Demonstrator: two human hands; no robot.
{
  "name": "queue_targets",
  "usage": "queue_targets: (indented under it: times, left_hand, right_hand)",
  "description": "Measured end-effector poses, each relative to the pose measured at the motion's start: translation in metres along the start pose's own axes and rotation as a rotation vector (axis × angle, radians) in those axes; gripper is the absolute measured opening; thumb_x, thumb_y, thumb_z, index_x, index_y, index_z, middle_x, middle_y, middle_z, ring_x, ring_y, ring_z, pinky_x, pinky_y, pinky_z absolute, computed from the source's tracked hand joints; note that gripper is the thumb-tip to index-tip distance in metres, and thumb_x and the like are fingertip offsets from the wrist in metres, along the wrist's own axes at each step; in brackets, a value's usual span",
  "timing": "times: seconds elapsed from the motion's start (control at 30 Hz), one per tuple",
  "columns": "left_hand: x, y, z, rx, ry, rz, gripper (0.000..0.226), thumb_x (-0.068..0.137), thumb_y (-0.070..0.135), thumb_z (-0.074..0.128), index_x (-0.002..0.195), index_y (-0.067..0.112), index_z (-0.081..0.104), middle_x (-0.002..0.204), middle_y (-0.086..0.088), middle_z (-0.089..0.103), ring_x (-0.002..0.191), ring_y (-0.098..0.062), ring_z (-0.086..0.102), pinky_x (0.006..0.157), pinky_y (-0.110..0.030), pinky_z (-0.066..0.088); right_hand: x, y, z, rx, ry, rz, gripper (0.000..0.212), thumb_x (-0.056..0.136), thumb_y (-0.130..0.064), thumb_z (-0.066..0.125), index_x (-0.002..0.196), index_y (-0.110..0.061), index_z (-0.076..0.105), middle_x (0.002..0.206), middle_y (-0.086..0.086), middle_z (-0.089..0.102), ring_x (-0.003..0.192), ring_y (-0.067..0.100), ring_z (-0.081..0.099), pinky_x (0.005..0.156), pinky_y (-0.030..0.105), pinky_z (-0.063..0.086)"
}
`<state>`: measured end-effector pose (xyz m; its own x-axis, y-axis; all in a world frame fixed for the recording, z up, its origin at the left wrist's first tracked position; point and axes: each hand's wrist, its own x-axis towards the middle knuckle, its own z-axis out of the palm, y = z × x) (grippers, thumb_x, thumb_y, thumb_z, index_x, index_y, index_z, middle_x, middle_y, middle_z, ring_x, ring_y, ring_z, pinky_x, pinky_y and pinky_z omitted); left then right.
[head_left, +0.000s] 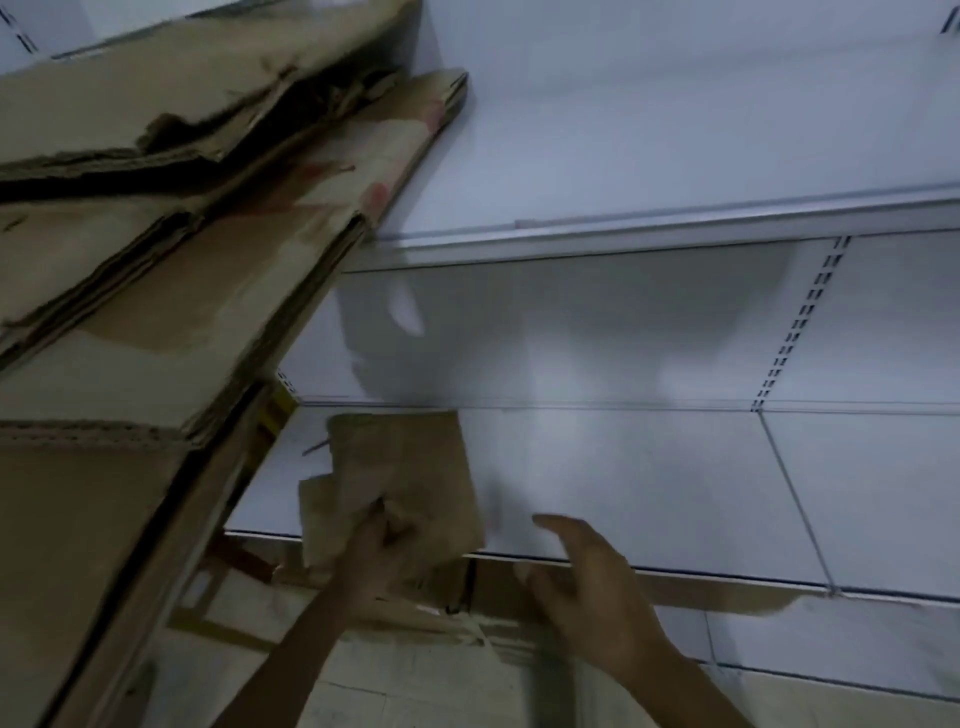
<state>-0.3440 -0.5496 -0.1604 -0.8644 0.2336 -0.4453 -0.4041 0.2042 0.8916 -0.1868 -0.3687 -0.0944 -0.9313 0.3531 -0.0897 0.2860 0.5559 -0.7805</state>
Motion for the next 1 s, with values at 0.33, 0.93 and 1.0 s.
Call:
queue_targets:
  times: [0.33, 0.93, 1.0]
  left_hand:
    - [-0.225, 0.051, 0.174, -0.015, -0.19, -0.039, 0.12, 0.031, 0.085, 0.067, 0.131, 0.021, 0.047, 0.112, 0.01, 0.06, 0.09, -0.001, 0.059, 0.08, -0.019, 0.049]
    - [-0.357, 0.051, 0.233, -0.343, -0.395, 0.248, 0.107, 0.022, 0.064, 0.089, 0.118, 0.023, 0.061, 0.113, -0.005, 0.069, 0.104, -0.025, 0.065, 0.083, -0.035, 0.057]
    - [-0.356, 0.06, 0.229, -0.375, -0.469, 0.184, 0.123, 0.021, 0.078, 0.079, 0.126, 0.017, 0.056, 0.123, -0.009, 0.065, 0.114, -0.03, 0.06, 0.093, -0.041, 0.053]
  right_hand:
    - [-0.112, 0.056, -0.141, 0.651, 0.07, 0.116, 0.028, 0.086, -0.029, 0.066, 0.114, -0.032, 0.063, 0.103, -0.013, 0.071, 0.092, 0.0, 0.066, 0.07, 0.012, 0.051]
    - [-0.216, 0.134, -0.234, 0.817, 0.059, 0.007, 0.038, 0.081, -0.023, 0.059, 0.119, -0.022, 0.059, 0.107, -0.014, 0.07, 0.1, 0.008, 0.067, 0.075, 0.019, 0.054]
    - [-0.215, 0.138, -0.242, 0.788, 0.03, -0.009, 0.038, 0.081, -0.025, 0.06, 0.119, -0.023, 0.059, 0.107, -0.014, 0.07, 0.099, 0.008, 0.067, 0.073, 0.018, 0.054]
